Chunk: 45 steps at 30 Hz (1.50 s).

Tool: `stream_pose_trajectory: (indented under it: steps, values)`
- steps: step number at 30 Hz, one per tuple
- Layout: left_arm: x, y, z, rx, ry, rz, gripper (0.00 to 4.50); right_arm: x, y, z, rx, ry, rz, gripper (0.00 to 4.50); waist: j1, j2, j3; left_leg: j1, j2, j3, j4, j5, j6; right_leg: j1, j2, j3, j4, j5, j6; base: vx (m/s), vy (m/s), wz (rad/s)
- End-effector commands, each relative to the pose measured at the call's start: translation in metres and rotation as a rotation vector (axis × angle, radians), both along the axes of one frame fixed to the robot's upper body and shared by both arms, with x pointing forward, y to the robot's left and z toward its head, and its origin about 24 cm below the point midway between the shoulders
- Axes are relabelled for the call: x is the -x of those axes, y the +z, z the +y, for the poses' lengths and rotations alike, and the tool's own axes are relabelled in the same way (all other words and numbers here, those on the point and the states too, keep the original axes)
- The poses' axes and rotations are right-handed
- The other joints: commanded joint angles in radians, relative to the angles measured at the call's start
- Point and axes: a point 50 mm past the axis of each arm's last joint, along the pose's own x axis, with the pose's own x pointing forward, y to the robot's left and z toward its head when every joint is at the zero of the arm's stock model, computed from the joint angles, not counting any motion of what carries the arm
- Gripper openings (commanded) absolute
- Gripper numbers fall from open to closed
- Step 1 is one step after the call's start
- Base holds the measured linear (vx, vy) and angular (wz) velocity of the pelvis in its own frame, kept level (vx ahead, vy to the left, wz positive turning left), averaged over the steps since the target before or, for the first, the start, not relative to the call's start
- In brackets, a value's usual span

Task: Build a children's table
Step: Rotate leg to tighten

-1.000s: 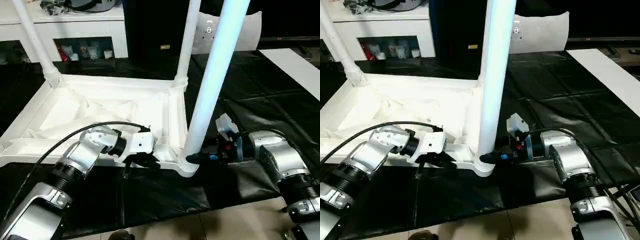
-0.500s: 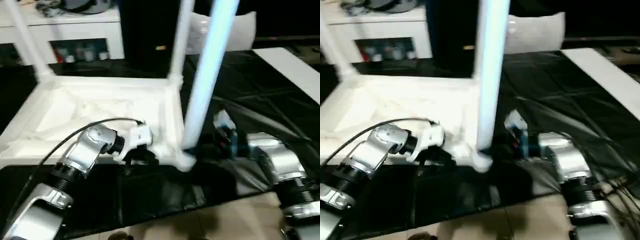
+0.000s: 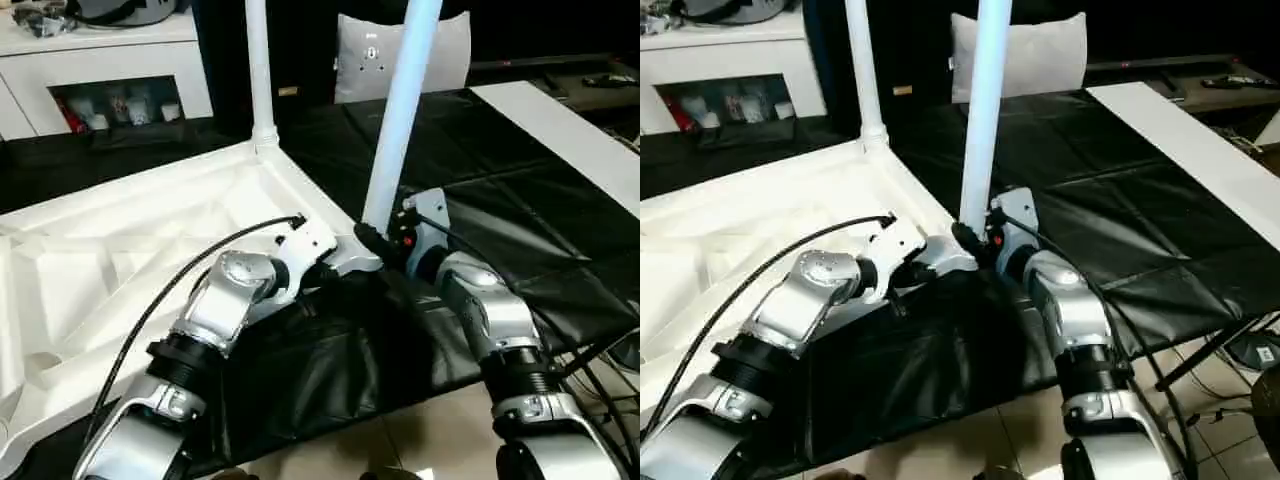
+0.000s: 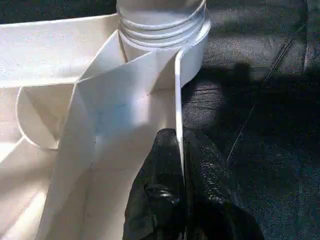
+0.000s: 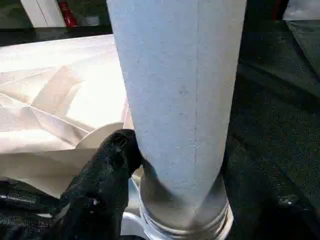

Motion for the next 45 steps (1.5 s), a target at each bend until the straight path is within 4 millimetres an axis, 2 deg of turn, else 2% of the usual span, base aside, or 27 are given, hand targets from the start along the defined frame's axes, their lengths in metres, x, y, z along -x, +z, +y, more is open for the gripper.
stream_pose_trajectory:
  steps: [1,3,6,10,13,15,16,17,20,22,24,26,29,30,31,37,41,45]
  values:
    - [0.004,0.011,-0.021,0.048,-0.092,-0.060,0.00,0.008,-0.003,0.020,-0.054,0.124,0.007,3.16,0.007,0.002,-0.072,0.008,0.024,-0.004,-0.066,-0.135,0.070,0.062,-0.050,0.048,-0.069,-0.087,-0.228,0.000,0.000,0.00]
    - [0.003,0.010,-0.010,0.025,-0.115,-0.078,0.00,0.014,0.001,0.002,-0.026,0.192,-0.055,3.37,0.015,-0.003,-0.071,0.011,0.025,-0.001,-0.065,-0.156,0.069,0.061,-0.048,0.050,-0.074,-0.093,-0.223,0.000,0.000,0.00]
    - [0.003,0.009,-0.004,0.017,-0.148,-0.087,0.00,0.017,0.002,-0.008,-0.006,0.231,-0.072,3.54,0.023,-0.003,-0.071,0.010,0.024,0.000,-0.063,-0.139,0.078,0.063,-0.049,0.051,-0.070,-0.070,-0.228,0.000,0.000,0.00]
    - [0.011,0.003,0.012,-0.019,-0.256,-0.058,0.00,0.023,0.006,-0.038,0.084,0.307,-0.074,3.87,0.029,0.000,-0.070,0.013,0.026,-0.001,-0.064,-0.156,0.074,0.063,-0.049,0.050,-0.072,-0.104,-0.224,0.000,0.000,0.00]
    - [0.014,0.001,0.017,-0.024,-0.289,-0.036,0.00,0.028,0.007,-0.046,0.103,0.383,-0.065,3.87,0.032,-0.002,-0.068,0.016,0.027,0.000,-0.066,-0.188,0.067,0.060,-0.049,0.050,-0.076,-0.135,-0.222,0.000,0.000,0.00]
    - [0.019,0.000,0.022,-0.025,-0.360,-0.029,0.00,0.033,0.009,-0.053,0.130,0.472,-0.069,3.87,0.036,-0.006,-0.069,0.015,0.028,0.001,-0.065,-0.178,0.071,0.060,-0.049,0.051,-0.073,-0.126,-0.221,0.000,0.000,0.00]
    - [0.020,0.000,0.023,-0.024,-0.378,-0.025,0.00,0.034,0.010,-0.054,0.135,0.490,-0.069,3.87,0.039,-0.004,-0.069,0.016,0.029,0.000,-0.065,-0.172,0.074,0.059,-0.049,0.051,-0.072,-0.118,-0.226,0.000,0.000,0.00]
    - [0.024,-0.002,0.026,-0.041,-0.435,-0.013,0.00,0.035,0.011,-0.057,0.161,0.538,-0.077,3.87,0.040,-0.008,-0.070,0.015,0.029,0.001,-0.064,-0.170,0.076,0.059,-0.051,0.051,-0.072,-0.116,-0.227,0.000,0.000,0.00]
    - [0.028,-0.004,0.033,-0.091,-0.509,0.026,0.00,0.038,0.013,-0.059,0.174,0.628,-0.068,3.87,0.045,-0.007,-0.069,0.017,0.030,0.001,-0.064,-0.168,0.081,0.058,-0.050,0.051,-0.069,-0.122,-0.232,0.000,0.000,0.00]
    - [0.030,-0.003,0.035,-0.101,-0.567,0.030,0.00,0.040,0.013,-0.059,0.180,0.684,-0.053,3.52,0.046,-0.009,-0.068,0.017,0.031,0.002,-0.065,-0.170,0.079,0.057,-0.050,0.051,-0.070,-0.132,-0.232,0.000,0.000,0.00]
    - [0.032,-0.002,0.037,-0.117,-0.616,0.041,0.00,0.041,0.014,-0.058,0.179,0.732,-0.040,3.52,0.049,-0.007,-0.068,0.017,0.032,0.002,-0.065,-0.173,0.077,0.056,-0.050,0.051,-0.069,-0.142,-0.231,0.000,0.000,0.00]
    - [0.033,0.000,0.039,-0.129,-0.660,0.049,0.00,0.042,0.015,-0.057,0.171,0.772,-0.026,3.17,0.053,-0.007,-0.069,0.019,0.033,0.003,-0.064,-0.168,0.076,0.055,-0.050,0.051,-0.066,-0.133,-0.235,0.000,0.000,0.00]
    - [0.036,0.001,0.037,-0.139,-0.714,0.058,0.00,0.042,0.015,-0.053,0.158,0.818,-0.014,3.00,0.064,-0.010,-0.070,0.021,0.034,0.004,-0.064,-0.165,0.075,0.053,-0.051,0.052,-0.065,-0.135,-0.236,0.000,0.000,0.00]
    - [0.036,0.001,0.037,-0.145,-0.724,0.059,0.00,0.042,0.015,-0.052,0.153,0.830,-0.012,3.00,0.066,-0.009,-0.069,0.022,0.034,0.005,-0.064,-0.166,0.071,0.052,-0.051,0.052,-0.065,-0.137,-0.236,0.000,0.000,0.00]
    - [0.036,0.001,0.037,-0.149,-0.731,0.060,0.00,0.042,0.015,-0.052,0.150,0.838,-0.011,2.73,0.068,-0.008,-0.069,0.021,0.035,0.004,-0.064,-0.169,0.069,0.053,-0.052,0.052,-0.065,-0.139,-0.235,0.000,0.000,0.00]
    - [0.035,0.001,0.035,-0.151,-0.745,0.054,0.00,0.046,0.014,-0.046,0.116,0.895,0.012,2.20,0.071,-0.012,-0.072,0.020,0.033,0.004,-0.063,-0.161,0.064,0.055,-0.053,0.052,-0.063,-0.133,-0.230,0.000,0.000,0.00]
    - [0.034,0.001,0.035,-0.148,-0.748,0.053,0.00,0.047,0.011,-0.046,0.097,0.920,0.037,1.96,0.072,-0.014,-0.071,0.018,0.033,0.004,-0.063,-0.152,0.066,0.056,-0.052,0.051,-0.063,-0.137,-0.226,0.000,0.000,0.00]
    - [0.034,0.001,0.036,-0.144,-0.741,0.052,0.00,0.050,0.010,-0.045,0.074,0.935,0.053,1.92,0.074,-0.014,-0.071,0.020,0.033,0.004,-0.063,-0.158,0.062,0.054,-0.052,0.051,-0.064,-0.152,-0.223,0.000,0.000,0.00]
